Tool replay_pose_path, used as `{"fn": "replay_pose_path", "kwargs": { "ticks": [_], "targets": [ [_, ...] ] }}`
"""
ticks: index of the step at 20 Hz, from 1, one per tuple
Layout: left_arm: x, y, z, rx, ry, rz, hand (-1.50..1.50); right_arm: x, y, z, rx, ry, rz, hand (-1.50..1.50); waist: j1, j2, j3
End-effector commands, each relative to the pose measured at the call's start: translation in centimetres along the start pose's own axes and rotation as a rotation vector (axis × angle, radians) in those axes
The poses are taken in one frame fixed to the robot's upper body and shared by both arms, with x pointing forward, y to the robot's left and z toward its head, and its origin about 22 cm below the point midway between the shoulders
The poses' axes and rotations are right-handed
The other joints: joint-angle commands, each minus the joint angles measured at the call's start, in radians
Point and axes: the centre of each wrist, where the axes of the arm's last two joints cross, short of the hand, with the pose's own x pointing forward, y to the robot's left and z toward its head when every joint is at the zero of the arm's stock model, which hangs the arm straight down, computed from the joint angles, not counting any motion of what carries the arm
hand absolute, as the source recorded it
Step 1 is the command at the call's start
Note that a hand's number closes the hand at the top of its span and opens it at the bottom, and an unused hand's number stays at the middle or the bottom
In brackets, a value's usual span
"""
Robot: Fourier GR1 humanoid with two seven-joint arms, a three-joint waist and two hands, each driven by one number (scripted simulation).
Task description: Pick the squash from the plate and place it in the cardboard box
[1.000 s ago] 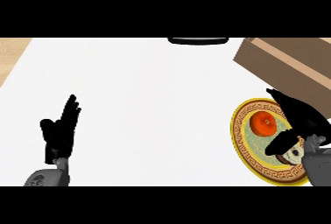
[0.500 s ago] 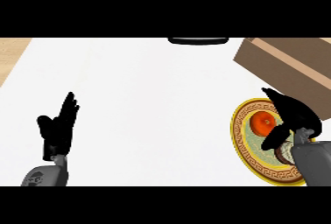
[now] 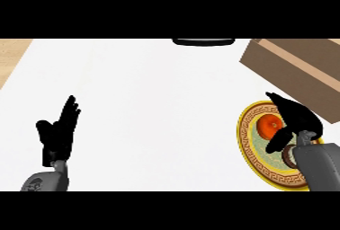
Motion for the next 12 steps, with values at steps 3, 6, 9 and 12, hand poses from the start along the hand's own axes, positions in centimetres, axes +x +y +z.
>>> {"fn": "replay_pose_path", "kwargs": {
  "ticks": [3, 6, 9, 12],
  "targets": [
    [0.3, -0.8, -0.3, -0.003, -0.011, -0.003, 0.00, 1.2, 3.0, -2.1, 0.007, -0.003, 0.006, -1.50, 0.002, 0.001, 0.000],
    [-1.6, -1.0, 1.5, -0.005, 0.002, 0.006, 0.00, -2.9, 1.6, -1.4, -0.015, -0.008, 0.005, -1.50, 0.000, 0.000, 0.000],
    [-1.5, -1.3, 0.0, -0.003, 0.002, -0.005, 0.00, -0.6, 2.1, -1.7, 0.003, -0.016, -0.001, -1.50, -0.001, 0.000, 0.000],
    [-0.9, -0.9, 0.4, -0.001, -0.007, 0.005, 0.00, 1.4, 2.6, -2.4, 0.010, -0.085, 0.014, 1.50, 0.001, 0.000, 0.000]
  ]
}}
